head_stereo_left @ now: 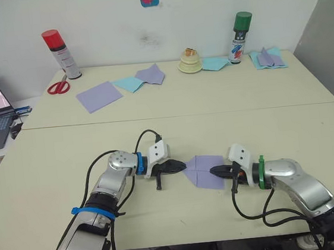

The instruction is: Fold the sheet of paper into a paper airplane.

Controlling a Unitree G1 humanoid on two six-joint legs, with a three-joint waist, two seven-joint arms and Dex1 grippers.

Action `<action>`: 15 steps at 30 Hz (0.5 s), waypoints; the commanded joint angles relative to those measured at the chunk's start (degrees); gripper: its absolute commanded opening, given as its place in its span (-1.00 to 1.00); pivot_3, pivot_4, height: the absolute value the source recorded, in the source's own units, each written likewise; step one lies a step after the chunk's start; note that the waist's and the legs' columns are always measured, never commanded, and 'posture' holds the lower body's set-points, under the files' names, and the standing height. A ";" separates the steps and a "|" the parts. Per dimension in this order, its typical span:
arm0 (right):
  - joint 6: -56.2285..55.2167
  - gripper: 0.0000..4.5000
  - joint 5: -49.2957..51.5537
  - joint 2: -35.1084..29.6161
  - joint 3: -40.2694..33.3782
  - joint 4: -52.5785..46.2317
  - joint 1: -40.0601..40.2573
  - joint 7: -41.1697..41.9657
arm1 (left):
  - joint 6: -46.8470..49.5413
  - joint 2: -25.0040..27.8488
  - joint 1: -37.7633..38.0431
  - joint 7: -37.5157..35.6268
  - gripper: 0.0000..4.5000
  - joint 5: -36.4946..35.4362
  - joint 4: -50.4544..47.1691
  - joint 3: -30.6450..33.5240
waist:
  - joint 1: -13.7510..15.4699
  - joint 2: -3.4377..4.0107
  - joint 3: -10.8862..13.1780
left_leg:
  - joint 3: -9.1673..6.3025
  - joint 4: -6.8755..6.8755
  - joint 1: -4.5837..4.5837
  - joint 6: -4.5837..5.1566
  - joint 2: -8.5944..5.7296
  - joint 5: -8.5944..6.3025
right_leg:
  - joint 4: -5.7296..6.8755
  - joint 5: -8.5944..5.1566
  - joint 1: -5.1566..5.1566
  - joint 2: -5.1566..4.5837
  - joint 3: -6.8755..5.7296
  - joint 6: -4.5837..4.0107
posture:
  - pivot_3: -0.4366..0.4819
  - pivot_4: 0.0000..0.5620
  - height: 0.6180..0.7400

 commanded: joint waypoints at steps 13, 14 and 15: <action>14.83 0.38 10.36 1.51 -7.99 6.20 -8.36 1.45 | 1.88 1.21 3.13 1.52 -1.00 4.62 2.18 -2.60 | 0.01 0.12 0.12 | 0.03 -0.06 0.00 0.00 0.02 0.00 | -0.01 0.00 -0.02 -0.02 0.00 -0.01 | -0.05 -0.47 0.63; 15.65 0.38 10.50 2.32 -7.76 7.92 -9.56 1.66 | 1.76 1.27 3.10 1.46 -1.00 4.61 2.01 -2.61 | 0.07 0.15 0.16 | 0.03 -0.05 -0.01 0.00 0.01 0.00 | -0.01 0.00 -0.03 -0.03 0.00 -0.01 | -0.05 -0.47 0.63; 16.46 0.38 10.63 2.99 -7.58 9.57 -10.58 1.92 | 1.68 1.36 3.08 1.40 -1.00 4.61 1.77 -2.64 | 0.14 0.17 0.17 | 0.03 -0.05 -0.04 0.00 0.01 0.00 | -0.02 0.00 -0.05 -0.03 0.00 -0.02 | -0.05 -0.47 0.63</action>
